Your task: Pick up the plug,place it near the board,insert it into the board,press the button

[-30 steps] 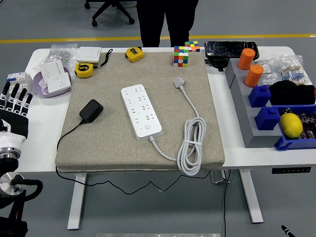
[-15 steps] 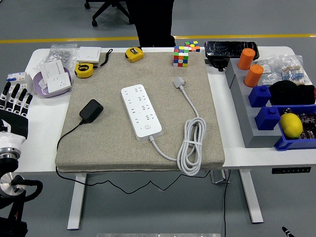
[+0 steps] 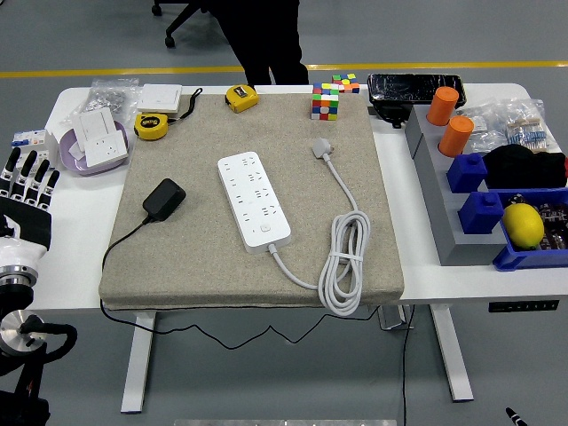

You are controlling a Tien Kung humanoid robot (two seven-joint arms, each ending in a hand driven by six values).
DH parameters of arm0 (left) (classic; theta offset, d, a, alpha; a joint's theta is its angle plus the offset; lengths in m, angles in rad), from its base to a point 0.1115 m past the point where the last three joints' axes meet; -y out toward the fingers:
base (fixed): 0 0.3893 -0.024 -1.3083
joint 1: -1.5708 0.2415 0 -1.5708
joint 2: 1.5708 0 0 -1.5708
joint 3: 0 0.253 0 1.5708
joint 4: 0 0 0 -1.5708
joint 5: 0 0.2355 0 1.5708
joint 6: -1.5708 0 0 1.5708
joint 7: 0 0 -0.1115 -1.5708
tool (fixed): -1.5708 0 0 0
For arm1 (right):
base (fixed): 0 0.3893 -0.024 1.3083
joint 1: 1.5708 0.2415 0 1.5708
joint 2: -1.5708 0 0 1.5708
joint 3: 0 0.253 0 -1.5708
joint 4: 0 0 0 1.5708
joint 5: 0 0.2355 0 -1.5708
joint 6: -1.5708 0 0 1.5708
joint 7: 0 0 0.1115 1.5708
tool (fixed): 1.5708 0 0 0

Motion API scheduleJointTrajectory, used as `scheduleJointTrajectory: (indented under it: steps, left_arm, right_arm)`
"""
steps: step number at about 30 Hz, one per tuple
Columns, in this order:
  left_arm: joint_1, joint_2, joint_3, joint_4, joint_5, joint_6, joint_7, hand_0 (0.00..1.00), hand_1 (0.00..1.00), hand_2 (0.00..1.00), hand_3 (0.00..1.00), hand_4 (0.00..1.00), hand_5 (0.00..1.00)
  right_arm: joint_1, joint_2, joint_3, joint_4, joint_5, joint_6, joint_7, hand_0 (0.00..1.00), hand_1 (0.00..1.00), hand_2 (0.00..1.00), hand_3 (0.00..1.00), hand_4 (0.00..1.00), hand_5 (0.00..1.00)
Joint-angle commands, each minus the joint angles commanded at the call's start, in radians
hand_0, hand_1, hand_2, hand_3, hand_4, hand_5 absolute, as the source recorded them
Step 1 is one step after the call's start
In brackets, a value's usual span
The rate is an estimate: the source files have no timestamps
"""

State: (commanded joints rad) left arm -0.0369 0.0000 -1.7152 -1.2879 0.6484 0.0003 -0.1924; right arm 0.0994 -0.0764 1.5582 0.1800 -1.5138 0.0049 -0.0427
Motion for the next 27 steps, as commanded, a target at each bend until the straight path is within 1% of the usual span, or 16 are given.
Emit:
scheduleJointTrajectory:
  steps: [8, 18, 27]
  left_arm:
    - [-0.003, 0.0, -0.002, -0.001, 0.004, -0.001, 0.001, 0.835, 0.836, 0.812, 0.821, 0.998, 0.998]
    - [0.0, 0.0, -0.007, -0.004, 0.008, -0.002, 0.001, 0.836, 0.836, 0.811, 0.821, 0.998, 0.998]
    - [-0.002, 0.0, -0.005, -0.007, 0.021, -0.001, 0.004, 0.837, 0.836, 0.812, 0.82, 0.998, 0.998]
  right_arm:
    - [0.005, -0.004, 0.001, 0.0, 0.003, -0.001, 0.001, 0.821, 0.741, 0.741, 0.772, 0.998, 0.998]
    - [-0.001, 0.006, 0.003, 0.0, 0.002, -0.001, 0.002, 0.82, 0.741, 0.741, 0.772, 0.998, 0.998]
    - [0.0, 0.002, 0.004, 0.0, 0.002, -0.001, 0.002, 0.821, 0.741, 0.741, 0.772, 0.998, 0.998]
